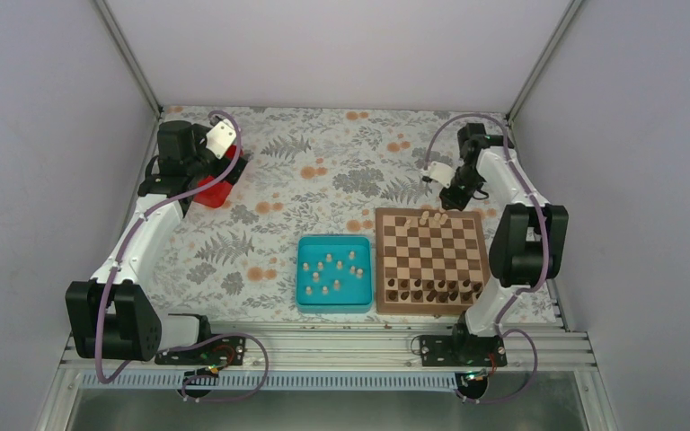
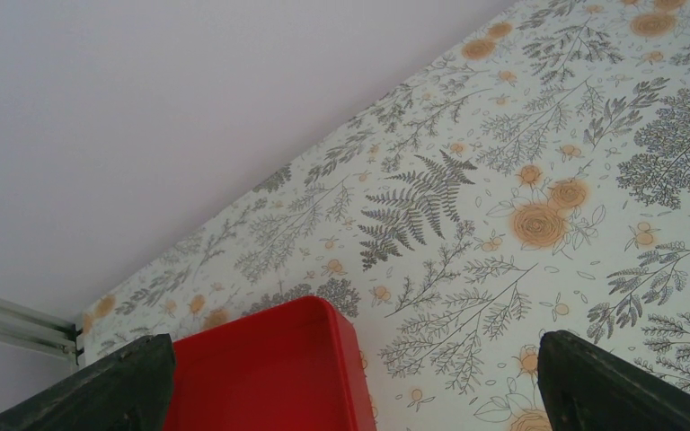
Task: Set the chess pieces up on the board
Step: Adjust the chess piece on the chessboard.
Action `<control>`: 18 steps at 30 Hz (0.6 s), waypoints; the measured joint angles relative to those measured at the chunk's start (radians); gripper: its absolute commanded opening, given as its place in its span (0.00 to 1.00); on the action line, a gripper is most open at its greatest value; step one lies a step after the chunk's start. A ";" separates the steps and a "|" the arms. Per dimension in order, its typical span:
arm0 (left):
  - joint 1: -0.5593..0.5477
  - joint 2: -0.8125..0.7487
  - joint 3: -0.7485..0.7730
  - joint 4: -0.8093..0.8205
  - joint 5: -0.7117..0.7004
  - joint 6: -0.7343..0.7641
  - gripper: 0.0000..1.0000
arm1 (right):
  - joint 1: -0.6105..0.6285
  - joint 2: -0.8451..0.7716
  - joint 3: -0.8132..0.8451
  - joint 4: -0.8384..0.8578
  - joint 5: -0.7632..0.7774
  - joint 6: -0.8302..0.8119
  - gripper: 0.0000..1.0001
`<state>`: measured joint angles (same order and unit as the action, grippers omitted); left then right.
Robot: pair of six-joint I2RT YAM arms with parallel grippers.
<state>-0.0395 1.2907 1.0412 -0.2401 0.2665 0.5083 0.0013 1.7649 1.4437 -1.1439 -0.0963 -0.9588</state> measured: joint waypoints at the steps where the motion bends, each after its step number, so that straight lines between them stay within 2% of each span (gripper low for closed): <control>1: 0.000 0.000 0.000 0.000 0.000 0.000 1.00 | 0.006 0.009 0.003 0.001 -0.002 0.001 0.10; 18: 0.000 0.000 0.000 0.000 0.000 0.000 1.00 | 0.019 0.058 0.014 0.025 -0.014 0.010 0.10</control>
<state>-0.0395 1.2907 1.0412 -0.2401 0.2661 0.5083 0.0204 1.8229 1.4578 -1.1187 -0.1104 -0.9493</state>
